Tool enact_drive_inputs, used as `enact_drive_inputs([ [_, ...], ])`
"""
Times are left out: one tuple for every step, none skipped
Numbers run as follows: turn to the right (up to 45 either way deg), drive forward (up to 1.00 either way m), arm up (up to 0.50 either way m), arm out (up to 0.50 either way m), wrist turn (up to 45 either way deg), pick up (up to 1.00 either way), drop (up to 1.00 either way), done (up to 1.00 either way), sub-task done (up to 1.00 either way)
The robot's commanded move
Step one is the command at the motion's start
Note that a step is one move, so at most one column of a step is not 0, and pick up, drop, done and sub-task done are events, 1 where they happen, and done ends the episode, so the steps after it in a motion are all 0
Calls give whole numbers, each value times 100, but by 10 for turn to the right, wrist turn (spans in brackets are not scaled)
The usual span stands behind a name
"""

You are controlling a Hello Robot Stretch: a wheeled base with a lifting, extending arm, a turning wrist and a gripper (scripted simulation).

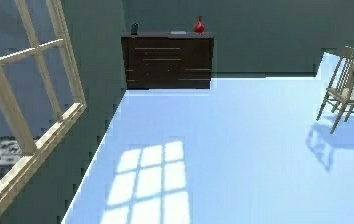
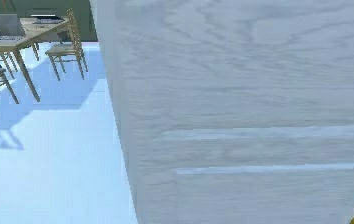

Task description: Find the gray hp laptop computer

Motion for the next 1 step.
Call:
enact_drive_inputs([
  [0, 20, 0, 0, 0, 0, 0, 0, 0],
])
